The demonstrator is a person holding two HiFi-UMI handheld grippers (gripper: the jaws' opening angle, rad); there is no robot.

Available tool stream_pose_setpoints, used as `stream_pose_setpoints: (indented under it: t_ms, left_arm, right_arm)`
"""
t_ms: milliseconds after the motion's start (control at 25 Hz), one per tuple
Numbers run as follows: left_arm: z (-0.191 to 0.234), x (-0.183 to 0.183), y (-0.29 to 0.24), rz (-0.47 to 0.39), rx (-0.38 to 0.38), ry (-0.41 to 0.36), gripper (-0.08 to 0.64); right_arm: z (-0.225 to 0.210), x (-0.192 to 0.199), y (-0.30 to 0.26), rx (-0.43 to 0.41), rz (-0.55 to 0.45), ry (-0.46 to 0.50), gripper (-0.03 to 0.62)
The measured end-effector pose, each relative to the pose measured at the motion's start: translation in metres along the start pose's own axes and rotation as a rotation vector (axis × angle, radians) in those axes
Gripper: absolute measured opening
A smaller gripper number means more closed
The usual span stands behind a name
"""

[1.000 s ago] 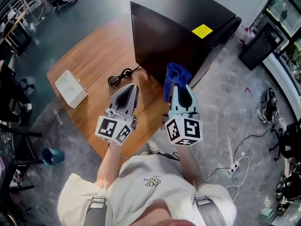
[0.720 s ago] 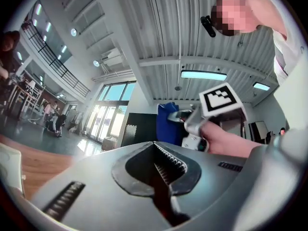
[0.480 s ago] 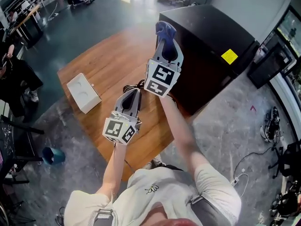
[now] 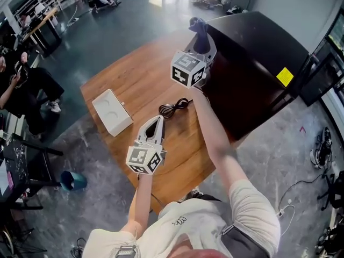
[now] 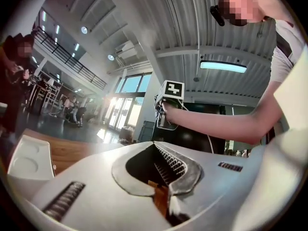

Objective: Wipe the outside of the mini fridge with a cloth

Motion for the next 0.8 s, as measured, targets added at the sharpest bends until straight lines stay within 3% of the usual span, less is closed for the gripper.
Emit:
stream_pose_setpoints:
  t_ms: [240,520,800]
  left_arm:
    - [0.013,0.0,-0.005,-0.013,-0.009,0.027,0.005]
    - [-0.004,0.003,-0.007,-0.007,0.016,0.03,0.005]
    - [-0.019,-0.006,-0.005,-0.023,0.05,0.02,0.005]
  right_arm:
    - [-0.003,0.001,-0.012,0.032,-0.009,0.08,0.061]
    - [-0.018,-0.002,0.002,0.051,-0.001,0.017,0.061]
    - [-0.057,-0.009,0.049,0.127,-0.008,-0.031,0.061]
Point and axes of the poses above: the fingertips, and each gripper's own axes: y backward along the fingers, z to its left, x out of its underside, the point moved 5 cm from there along y, backward along the fingers, and after that the axes turned 8 degrees about -x, right-handed, at the moved point
